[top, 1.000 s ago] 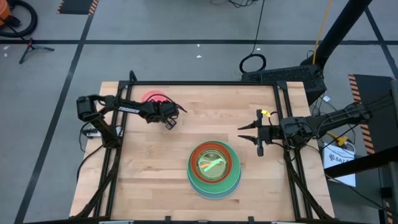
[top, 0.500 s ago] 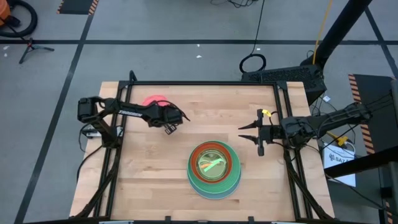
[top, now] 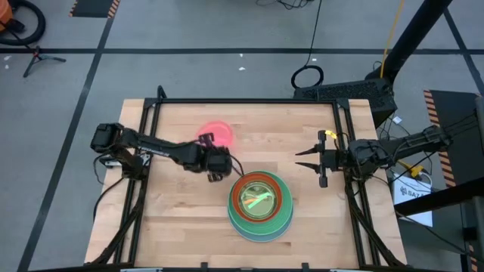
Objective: Stack plastic plates
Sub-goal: Stack the pink plate on top of the green plate
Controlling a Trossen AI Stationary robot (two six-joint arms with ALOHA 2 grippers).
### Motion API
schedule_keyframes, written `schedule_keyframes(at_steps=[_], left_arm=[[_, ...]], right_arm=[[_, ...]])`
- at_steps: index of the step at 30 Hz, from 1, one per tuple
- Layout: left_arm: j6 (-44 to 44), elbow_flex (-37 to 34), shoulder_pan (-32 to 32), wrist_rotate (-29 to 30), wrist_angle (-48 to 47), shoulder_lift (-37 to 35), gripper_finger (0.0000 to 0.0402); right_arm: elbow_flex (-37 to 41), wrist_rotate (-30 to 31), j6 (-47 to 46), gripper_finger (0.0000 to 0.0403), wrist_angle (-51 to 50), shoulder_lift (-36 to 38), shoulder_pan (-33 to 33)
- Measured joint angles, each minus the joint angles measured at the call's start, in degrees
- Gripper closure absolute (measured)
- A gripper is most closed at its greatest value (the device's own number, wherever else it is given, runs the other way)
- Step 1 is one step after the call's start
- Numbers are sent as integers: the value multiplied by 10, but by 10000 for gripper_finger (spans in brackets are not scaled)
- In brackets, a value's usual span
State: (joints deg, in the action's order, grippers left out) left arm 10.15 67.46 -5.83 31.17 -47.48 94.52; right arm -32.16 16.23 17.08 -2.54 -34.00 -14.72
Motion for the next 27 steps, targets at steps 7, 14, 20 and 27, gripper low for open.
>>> schedule_keyframes(at_steps=[7, 14, 20, 27], left_arm=[[-14, 88, -91, -32, 35, -1, 400], [-15, 110, -161, -45, 123, -1, 400], [-14, 110, -192, -58, 201, 15, 400], [-28, 110, -200, -96, 268, 56, 400]], right_arm=[[0, 0, -5, 289, -2, 2, 0], [0, 0, -6, 289, -2, 2, 0], [0, 0, -1, 289, 2, 2, 0], [0, 0, 6, 289, 4, 2, 0]])
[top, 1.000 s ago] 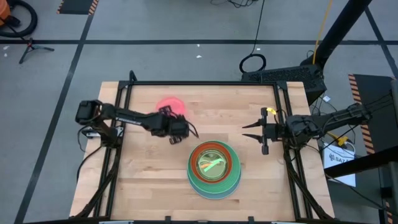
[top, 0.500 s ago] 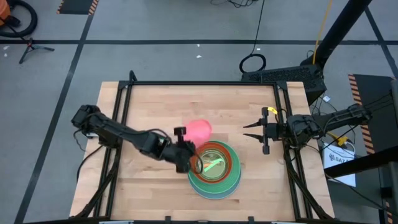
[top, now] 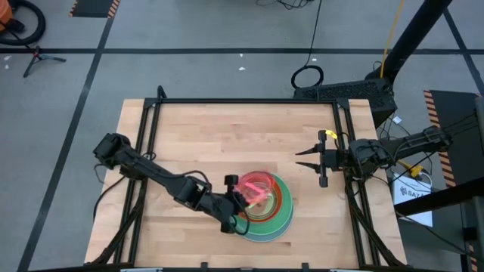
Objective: Stack plastic plates
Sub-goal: Stack the pink plate on top of the green plate, then return to Home Position
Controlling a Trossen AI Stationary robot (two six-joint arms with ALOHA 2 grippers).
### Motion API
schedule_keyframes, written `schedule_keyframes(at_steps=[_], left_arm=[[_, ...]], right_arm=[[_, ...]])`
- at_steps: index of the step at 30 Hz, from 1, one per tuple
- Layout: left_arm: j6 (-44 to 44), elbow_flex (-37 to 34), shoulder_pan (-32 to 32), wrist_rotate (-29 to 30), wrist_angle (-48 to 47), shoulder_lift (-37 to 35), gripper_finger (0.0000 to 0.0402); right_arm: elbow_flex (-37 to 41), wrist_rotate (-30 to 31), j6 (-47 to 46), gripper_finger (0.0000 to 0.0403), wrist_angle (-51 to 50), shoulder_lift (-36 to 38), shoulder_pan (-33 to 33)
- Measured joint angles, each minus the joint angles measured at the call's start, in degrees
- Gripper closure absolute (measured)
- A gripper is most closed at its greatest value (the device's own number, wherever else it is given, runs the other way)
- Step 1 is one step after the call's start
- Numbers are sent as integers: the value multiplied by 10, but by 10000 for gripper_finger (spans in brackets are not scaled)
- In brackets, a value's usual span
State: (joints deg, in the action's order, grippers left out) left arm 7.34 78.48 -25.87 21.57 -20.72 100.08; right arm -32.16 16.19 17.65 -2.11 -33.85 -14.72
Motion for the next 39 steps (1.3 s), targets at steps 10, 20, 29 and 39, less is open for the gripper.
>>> schedule_keyframes(at_steps=[10, 20, 29, 39], left_arm=[[29, 0, 5, -24, 41, 43, 400], [71, 0, 5, -60, 76, 73, 390], [98, 0, 5, -63, 73, 77, 386], [109, 0, 5, -61, 69, 77, 313]], right_arm=[[0, 2, 49, 289, 6, 2, 0], [0, 5, 88, 289, 14, 24, 0], [0, 4, 110, 289, 15, 38, 0], [0, 3, 116, 289, 19, 40, 0]])
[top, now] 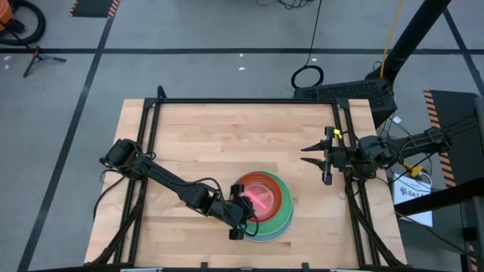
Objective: Stack plastic plates
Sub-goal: Return to Home Position
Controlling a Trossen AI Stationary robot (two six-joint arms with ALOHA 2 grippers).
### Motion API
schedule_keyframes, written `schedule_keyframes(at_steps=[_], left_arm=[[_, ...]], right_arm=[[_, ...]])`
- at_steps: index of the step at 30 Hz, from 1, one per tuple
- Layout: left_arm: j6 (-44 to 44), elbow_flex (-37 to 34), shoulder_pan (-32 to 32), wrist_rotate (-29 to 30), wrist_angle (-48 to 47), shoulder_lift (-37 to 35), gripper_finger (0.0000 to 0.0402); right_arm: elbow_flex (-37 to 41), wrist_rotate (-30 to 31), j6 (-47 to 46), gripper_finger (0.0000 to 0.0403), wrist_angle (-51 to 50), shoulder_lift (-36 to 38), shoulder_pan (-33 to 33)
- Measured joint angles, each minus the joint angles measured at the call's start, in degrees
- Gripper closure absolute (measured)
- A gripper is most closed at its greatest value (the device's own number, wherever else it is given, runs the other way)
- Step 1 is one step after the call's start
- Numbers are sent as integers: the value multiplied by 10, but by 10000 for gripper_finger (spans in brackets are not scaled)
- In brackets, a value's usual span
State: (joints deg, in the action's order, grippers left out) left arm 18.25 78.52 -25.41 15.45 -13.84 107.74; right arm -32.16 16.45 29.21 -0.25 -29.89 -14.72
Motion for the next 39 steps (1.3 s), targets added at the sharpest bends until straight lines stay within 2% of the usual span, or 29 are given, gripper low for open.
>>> schedule_keyframes(at_steps=[4, 11, 14, 23, 28, 35, 39], left_arm=[[-9, 0, 0, 12, -4, 0, 288], [-68, 0, 0, 14, -38, 0, 284], [-97, 0, -1, 33, -57, 0, 284], [-179, -16, -7, 79, -127, -29, 284], [-180, -87, -3, 94, -107, -85, 284], [-184, -200, -3, 107, -39, -214, 284], [-201, -267, -1, 117, 8, -296, 284]], right_arm=[[0, 0, -3, 289, 0, 0, 0], [0, -1, -21, 289, -2, 0, 0], [0, -3, -34, 289, -20, 4, 0], [0, -81, -116, 289, -97, 72, 0], [20, -93, -145, 289, -109, 105, 0], [76, -92, -122, 289, -39, 152, 0], [89, -88, -123, 289, -36, 178, 0]])
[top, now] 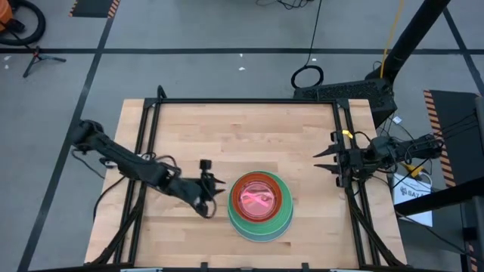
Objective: Stack plastic plates
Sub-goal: Return to Home Position
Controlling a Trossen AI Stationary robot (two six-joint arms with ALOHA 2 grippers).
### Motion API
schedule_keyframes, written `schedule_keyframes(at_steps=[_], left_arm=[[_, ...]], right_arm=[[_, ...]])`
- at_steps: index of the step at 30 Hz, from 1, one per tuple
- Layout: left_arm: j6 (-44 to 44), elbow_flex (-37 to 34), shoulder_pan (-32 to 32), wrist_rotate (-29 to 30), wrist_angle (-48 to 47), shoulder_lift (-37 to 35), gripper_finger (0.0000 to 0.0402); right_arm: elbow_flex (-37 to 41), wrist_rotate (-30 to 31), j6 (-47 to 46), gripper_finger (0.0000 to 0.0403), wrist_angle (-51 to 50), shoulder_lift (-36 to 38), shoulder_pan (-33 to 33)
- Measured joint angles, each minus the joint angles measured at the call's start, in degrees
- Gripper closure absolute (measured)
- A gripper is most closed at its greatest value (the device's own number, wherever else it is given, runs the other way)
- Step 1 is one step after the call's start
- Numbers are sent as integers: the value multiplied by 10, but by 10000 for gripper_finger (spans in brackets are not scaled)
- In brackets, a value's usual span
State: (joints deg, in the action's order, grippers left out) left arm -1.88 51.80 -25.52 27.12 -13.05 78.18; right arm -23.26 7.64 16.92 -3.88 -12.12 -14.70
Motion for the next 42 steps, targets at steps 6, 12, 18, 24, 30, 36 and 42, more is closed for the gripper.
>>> schedule_keyframes(at_steps=[6, 12, 18, 24, 30, 36, 42], left_arm=[[-5, -88, 11, 17, 52, -109, 284], [-10, -156, 35, 20, 74, -202, 284], [-11, -204, 66, 20, 74, -283, 284], [-6, -249, 96, 19, 74, -353, 284], [2, -284, 118, 15, 73, -408, 284], [3, -309, 129, 14, 72, -451, 284], [11, -342, 136, 13, 66, -496, 284]], right_arm=[[19, 0, -2, 289, 2, 24, 0], [35, 1, 12, 289, 25, 32, 0], [36, 0, 22, 289, 23, 37, 2], [36, 1, 12, 289, -2, 49, 20], [72, 30, 3, 289, 2, 78, 47], [77, 29, -14, 289, -25, 121, 62], [78, 30, -27, 289, -48, 121, 73]])
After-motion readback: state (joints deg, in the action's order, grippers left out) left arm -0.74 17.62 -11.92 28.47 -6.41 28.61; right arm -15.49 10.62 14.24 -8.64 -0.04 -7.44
